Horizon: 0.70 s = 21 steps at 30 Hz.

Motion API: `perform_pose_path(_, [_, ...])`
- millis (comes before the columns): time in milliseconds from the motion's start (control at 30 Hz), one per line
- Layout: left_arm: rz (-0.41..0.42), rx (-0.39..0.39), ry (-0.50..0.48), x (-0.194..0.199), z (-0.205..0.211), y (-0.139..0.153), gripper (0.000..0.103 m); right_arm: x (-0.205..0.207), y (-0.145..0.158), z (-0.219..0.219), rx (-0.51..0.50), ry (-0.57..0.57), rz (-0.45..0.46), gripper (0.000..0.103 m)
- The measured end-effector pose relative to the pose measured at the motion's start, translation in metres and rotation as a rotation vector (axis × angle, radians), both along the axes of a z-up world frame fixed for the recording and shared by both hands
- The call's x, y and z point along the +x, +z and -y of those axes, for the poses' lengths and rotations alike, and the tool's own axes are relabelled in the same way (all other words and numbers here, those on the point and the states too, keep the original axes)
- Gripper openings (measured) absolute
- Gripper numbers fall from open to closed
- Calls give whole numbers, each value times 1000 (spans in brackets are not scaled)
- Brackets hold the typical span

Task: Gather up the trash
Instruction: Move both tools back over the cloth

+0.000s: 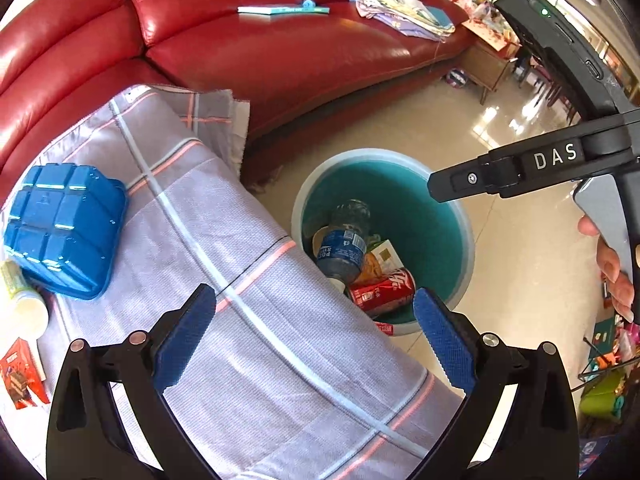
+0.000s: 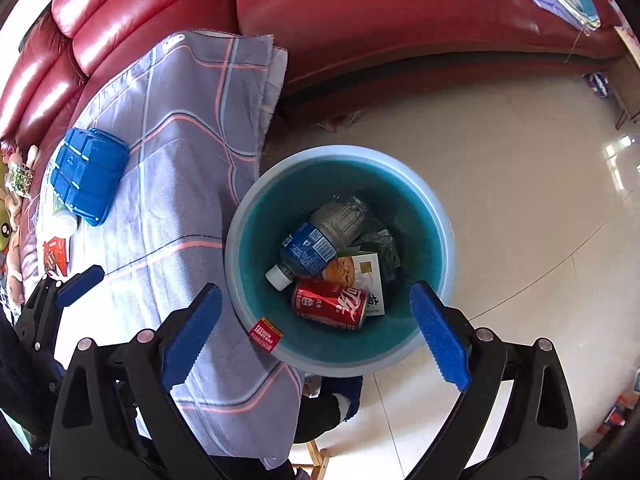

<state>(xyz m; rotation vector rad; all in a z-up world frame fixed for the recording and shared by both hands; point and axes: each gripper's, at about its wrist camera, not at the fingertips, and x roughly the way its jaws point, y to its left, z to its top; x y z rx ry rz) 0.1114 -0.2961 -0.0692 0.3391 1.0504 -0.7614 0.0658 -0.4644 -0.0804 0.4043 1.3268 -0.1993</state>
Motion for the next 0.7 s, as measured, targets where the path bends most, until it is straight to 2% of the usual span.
perform_pose_path(400, [61, -43, 110, -6, -78, 31, 99, -12, 37, -49, -43, 45, 46, 91])
perform_pose_path(700, [54, -68, 261, 8, -163, 36, 99, 9, 44, -100, -57, 108, 50, 91])
